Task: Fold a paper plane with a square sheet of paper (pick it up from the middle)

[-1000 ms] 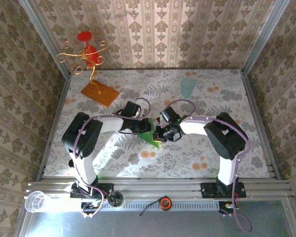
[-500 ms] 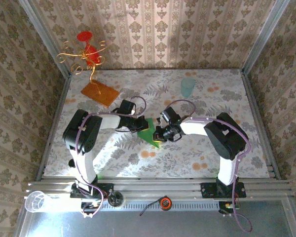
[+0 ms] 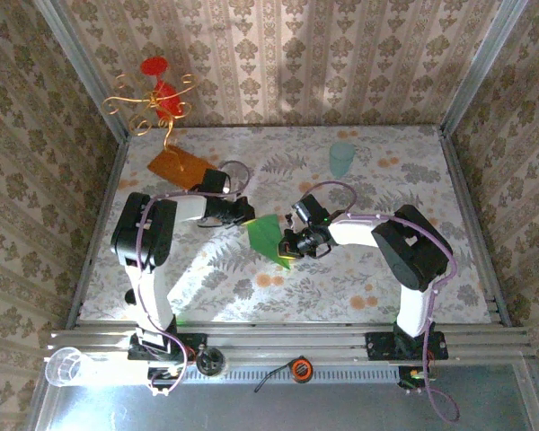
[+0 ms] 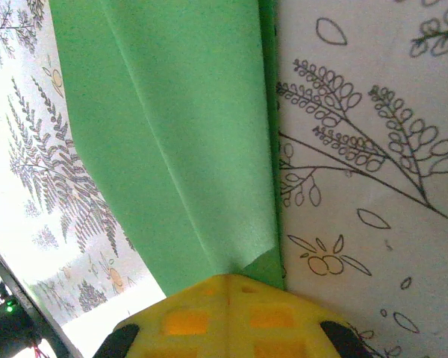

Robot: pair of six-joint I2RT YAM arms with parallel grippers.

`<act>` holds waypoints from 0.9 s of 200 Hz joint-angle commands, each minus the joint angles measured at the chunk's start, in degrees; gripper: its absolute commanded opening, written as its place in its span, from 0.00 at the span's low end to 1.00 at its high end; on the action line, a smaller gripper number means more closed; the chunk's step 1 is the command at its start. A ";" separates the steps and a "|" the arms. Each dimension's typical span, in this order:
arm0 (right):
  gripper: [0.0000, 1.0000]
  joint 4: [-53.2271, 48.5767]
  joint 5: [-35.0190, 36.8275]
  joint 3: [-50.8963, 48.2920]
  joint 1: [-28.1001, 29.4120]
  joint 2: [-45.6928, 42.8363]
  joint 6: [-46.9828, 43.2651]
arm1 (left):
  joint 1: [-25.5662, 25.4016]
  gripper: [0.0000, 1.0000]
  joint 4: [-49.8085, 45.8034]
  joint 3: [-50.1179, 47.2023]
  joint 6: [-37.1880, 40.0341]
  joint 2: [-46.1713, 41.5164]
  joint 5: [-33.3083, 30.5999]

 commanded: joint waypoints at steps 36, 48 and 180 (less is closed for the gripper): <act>0.00 -15.14 7.18 -4.86 -0.33 4.16 -0.14 | 1.32 0.00 0.25 2.14 4.03 -1.70 -10.21; 0.00 -14.86 7.11 -4.72 -0.33 4.04 0.14 | 0.39 0.00 1.28 1.11 4.04 -3.77 -11.25; 0.00 -12.09 4.71 -3.32 -0.32 3.02 1.10 | -13.63 0.00 4.76 -8.78 -3.44 -12.78 -10.94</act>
